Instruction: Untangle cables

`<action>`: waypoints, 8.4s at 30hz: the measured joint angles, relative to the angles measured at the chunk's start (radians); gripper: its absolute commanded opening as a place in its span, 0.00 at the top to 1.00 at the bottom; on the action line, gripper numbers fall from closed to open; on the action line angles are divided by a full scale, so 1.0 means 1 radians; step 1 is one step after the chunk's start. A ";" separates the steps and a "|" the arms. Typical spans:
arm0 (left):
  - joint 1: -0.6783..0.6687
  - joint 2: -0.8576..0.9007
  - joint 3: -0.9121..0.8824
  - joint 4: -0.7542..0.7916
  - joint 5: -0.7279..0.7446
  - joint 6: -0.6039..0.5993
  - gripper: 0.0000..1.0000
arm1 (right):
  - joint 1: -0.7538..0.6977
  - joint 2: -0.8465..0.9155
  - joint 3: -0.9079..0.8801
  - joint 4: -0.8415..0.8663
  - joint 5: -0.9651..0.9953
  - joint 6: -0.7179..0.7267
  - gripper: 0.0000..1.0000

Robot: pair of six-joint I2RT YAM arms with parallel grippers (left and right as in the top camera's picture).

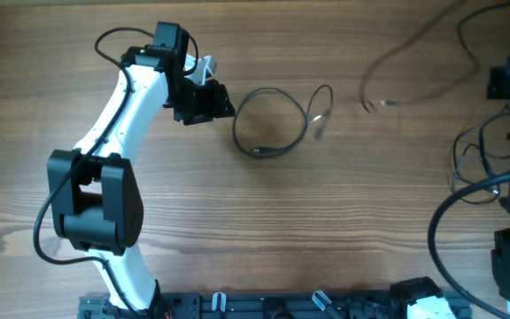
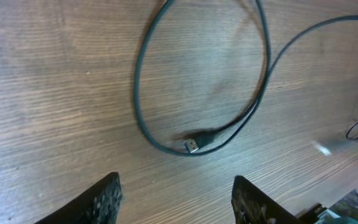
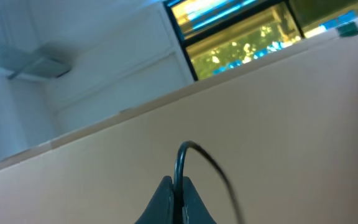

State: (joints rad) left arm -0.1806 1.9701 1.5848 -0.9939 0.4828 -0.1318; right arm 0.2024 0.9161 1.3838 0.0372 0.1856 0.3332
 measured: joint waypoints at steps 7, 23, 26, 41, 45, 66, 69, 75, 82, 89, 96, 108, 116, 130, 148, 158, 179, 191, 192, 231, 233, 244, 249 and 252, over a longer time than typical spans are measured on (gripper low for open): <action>-0.076 0.000 0.000 0.079 0.000 -0.011 0.35 | -0.004 0.101 0.000 -0.150 -0.305 0.093 0.96; -0.138 0.000 0.000 0.020 -0.045 -0.012 0.37 | -0.499 0.367 -0.004 -0.259 0.039 0.024 0.96; -0.138 0.000 0.000 0.006 -0.045 -0.011 0.38 | -0.620 0.370 -0.003 -0.274 0.040 0.040 0.96; -0.138 0.000 0.000 -0.006 -0.045 -0.012 0.40 | -0.774 0.830 -0.001 -0.906 -0.440 -0.050 0.25; -0.138 0.000 0.000 -0.005 -0.045 -0.011 0.37 | -0.774 0.844 -0.001 -0.891 -0.441 -0.056 0.00; -0.138 0.000 0.000 -0.001 -0.045 -0.012 0.36 | -0.751 0.850 0.236 -1.345 -1.050 -0.456 0.03; -0.138 0.000 0.000 -0.002 -0.045 -0.012 0.36 | -0.751 0.850 0.343 -1.328 -1.107 -0.481 0.03; -0.138 0.000 0.000 -0.001 -0.045 -0.012 0.36 | -0.750 0.850 0.346 -1.358 -0.597 -0.263 0.00; -0.138 0.000 0.000 0.002 -0.045 -0.012 0.36 | -0.750 0.855 -0.075 -1.168 -0.356 -0.156 0.00; -0.138 0.000 0.000 0.002 -0.045 -0.012 0.34 | -0.750 0.855 -0.213 -1.133 -0.338 -0.110 0.00; -0.138 0.000 0.000 0.002 -0.045 -0.012 0.39 | -0.738 0.792 -0.001 -1.132 -0.567 -0.186 0.02; -0.065 0.000 0.000 -0.099 -0.468 -0.391 0.17 | -0.097 0.775 -0.008 -0.956 -0.653 -0.324 0.04; 0.086 0.000 0.000 -0.150 -0.479 -0.409 0.14 | 0.153 1.065 -0.051 -0.798 -0.634 0.017 0.22; 0.085 0.000 0.000 -0.152 -0.478 -0.410 0.15 | 0.172 1.128 -0.054 -0.624 -0.562 0.332 0.96; 0.085 0.000 0.000 -0.162 -0.478 -0.409 0.15 | 0.173 0.945 -0.054 -0.649 -0.415 0.054 0.57; 0.085 0.000 0.000 -0.163 -0.478 -0.410 0.15 | 0.173 1.110 -0.054 -0.574 -0.397 0.074 0.57; 0.085 0.000 0.000 -0.166 -0.477 -0.410 0.15 | 0.109 0.855 -0.051 -0.580 -0.580 0.031 0.95; 0.085 0.000 0.000 -0.165 -0.477 -0.410 0.14 | 0.093 0.354 -0.029 -0.336 -0.594 -0.047 0.96; 0.085 0.000 0.000 -0.165 -0.477 -0.410 0.14 | 0.093 0.354 -0.029 -0.336 -0.583 -0.047 0.96; 0.085 0.000 0.000 -0.170 -0.474 -0.410 0.14 | -0.711 0.726 -0.028 -0.893 -0.113 0.061 0.11; 0.085 0.000 0.000 -0.169 -0.474 -0.410 0.14 | -0.719 0.726 -0.028 -0.888 -0.134 0.057 0.09; 0.085 0.000 0.000 -0.162 -0.459 -0.413 0.03 | -0.716 0.726 -0.028 -0.892 -0.419 -0.040 0.00; 0.071 0.000 0.000 -0.022 -0.374 -0.353 0.00 | -0.603 0.726 -0.027 -0.859 -0.812 -0.244 0.00; 0.002 0.000 0.000 0.030 -0.345 -0.227 0.00 | -0.421 0.726 -0.027 -0.855 -0.813 -0.321 0.00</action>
State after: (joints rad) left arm -0.1783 1.9701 1.5845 -0.9642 0.1375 -0.3592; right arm -0.2184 1.6421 1.3563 -0.8181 -0.6270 0.0120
